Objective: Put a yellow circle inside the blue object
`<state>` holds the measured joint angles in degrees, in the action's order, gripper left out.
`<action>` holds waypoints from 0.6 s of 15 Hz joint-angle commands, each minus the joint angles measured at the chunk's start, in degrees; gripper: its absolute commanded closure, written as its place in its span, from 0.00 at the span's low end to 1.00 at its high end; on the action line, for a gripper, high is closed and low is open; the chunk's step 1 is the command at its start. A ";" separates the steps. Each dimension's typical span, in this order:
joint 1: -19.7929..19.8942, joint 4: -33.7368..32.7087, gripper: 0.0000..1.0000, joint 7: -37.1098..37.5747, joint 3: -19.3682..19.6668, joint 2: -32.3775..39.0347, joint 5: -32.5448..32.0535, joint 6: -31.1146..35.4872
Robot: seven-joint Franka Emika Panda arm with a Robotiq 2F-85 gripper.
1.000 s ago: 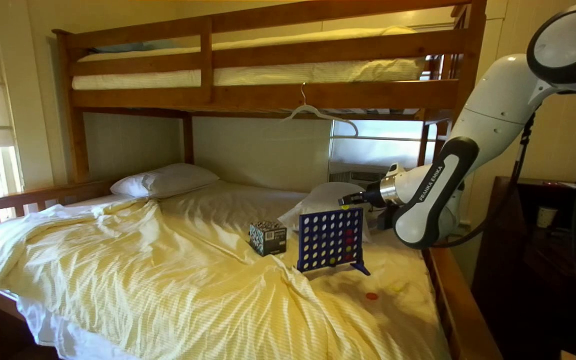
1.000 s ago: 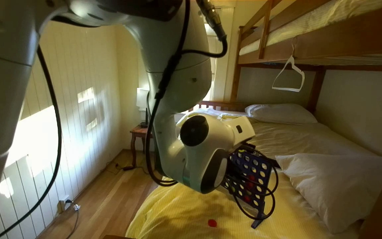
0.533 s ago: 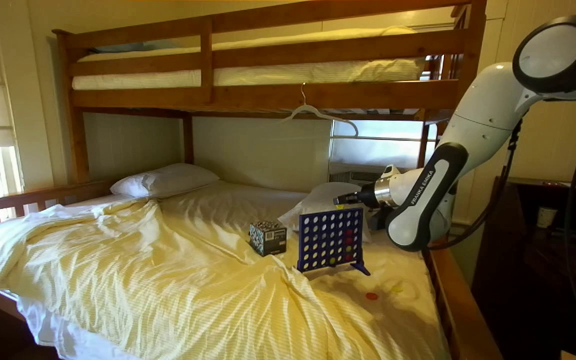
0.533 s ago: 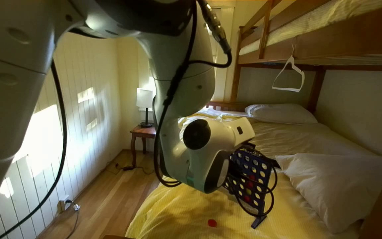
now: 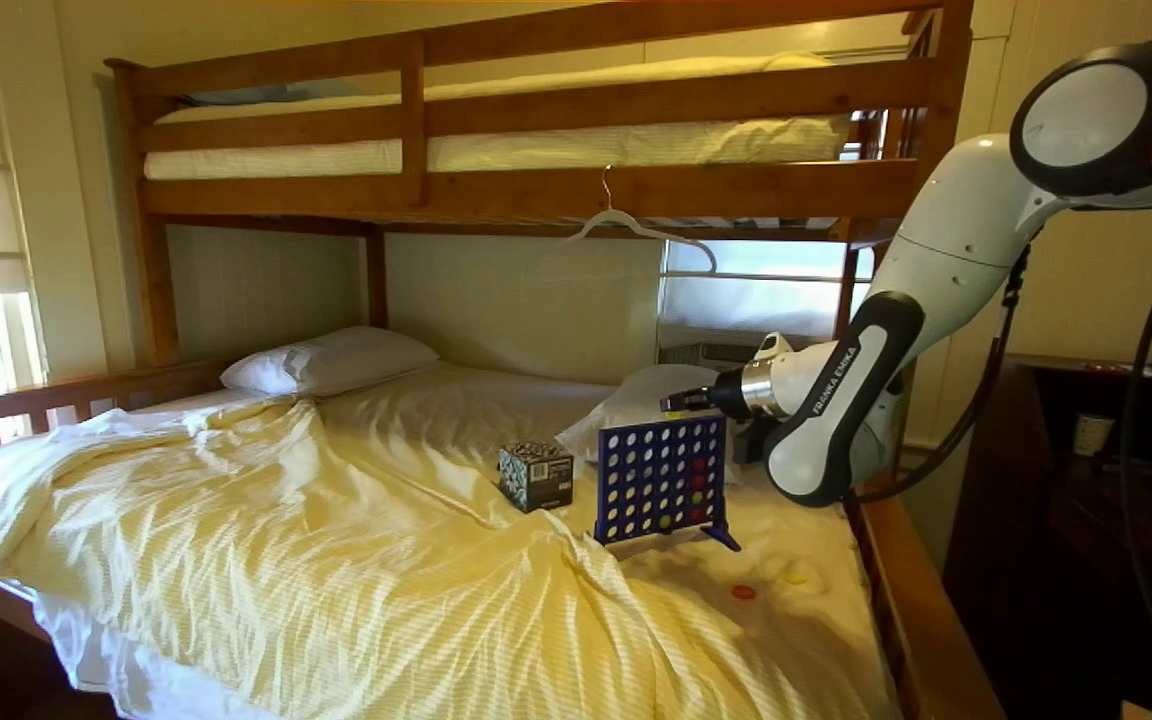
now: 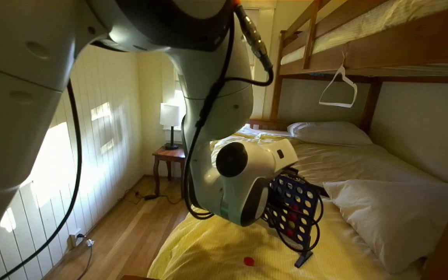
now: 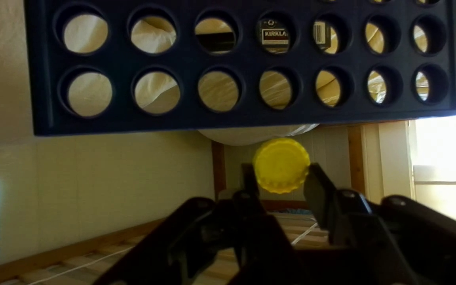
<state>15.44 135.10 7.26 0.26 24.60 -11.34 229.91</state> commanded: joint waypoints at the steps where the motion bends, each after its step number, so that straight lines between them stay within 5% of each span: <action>1: -1.17 -1.55 0.90 0.54 0.94 1.55 0.72 1.55; 9: -1.33 -2.40 0.90 0.41 1.12 2.46 1.35 2.17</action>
<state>15.37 134.28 7.26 0.52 25.52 -11.20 230.60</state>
